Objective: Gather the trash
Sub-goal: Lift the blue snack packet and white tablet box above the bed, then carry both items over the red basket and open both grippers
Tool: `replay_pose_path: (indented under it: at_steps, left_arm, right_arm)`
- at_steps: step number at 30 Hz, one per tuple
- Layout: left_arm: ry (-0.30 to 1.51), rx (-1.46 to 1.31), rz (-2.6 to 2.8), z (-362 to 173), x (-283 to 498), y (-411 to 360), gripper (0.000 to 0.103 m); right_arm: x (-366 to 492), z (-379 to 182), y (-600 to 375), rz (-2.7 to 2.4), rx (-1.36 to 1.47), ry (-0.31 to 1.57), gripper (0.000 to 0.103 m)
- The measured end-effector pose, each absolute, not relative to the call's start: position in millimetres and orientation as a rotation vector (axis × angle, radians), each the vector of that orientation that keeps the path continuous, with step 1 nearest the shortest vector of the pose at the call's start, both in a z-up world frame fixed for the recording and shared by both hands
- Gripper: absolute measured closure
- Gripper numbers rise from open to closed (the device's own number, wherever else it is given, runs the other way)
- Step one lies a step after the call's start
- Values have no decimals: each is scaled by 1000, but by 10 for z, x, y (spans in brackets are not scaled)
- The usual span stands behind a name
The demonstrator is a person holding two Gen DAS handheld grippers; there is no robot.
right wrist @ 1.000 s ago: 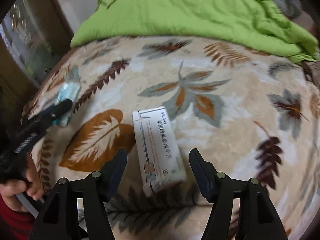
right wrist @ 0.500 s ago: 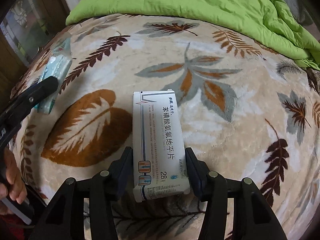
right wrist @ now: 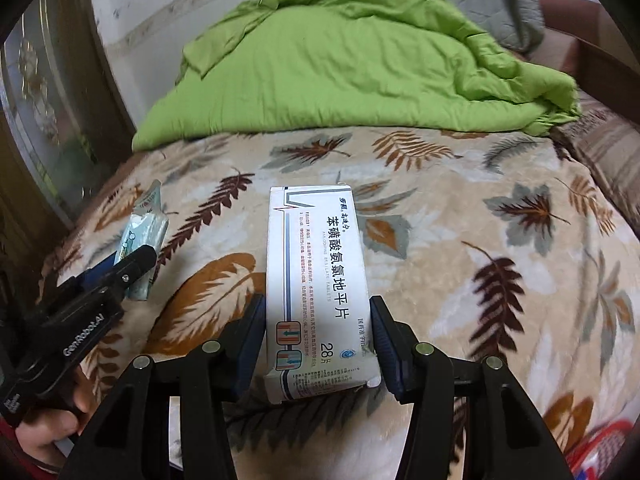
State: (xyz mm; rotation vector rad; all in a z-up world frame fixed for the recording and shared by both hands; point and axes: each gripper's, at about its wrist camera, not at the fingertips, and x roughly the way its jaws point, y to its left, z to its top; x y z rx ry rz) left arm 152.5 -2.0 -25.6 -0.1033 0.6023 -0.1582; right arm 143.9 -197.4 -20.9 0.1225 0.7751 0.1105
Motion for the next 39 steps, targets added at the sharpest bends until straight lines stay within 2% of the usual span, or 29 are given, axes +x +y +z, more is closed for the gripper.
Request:
replay_pose_path:
  at_steps: [9,30,39]
  left_arm:
    - [545,-19,-124,-204,1280,-198,67]
    - [546,3,-163,-220,1309,-287,67]
    - [560,-13,-242,-159,1225,-412,67]
  right_arm:
    - [1136,-136,-2117,81,188,696,48]
    - [1155,-165,-2151,86,229,704,48]
    - [904,-133,-2368,102,317,727,48]
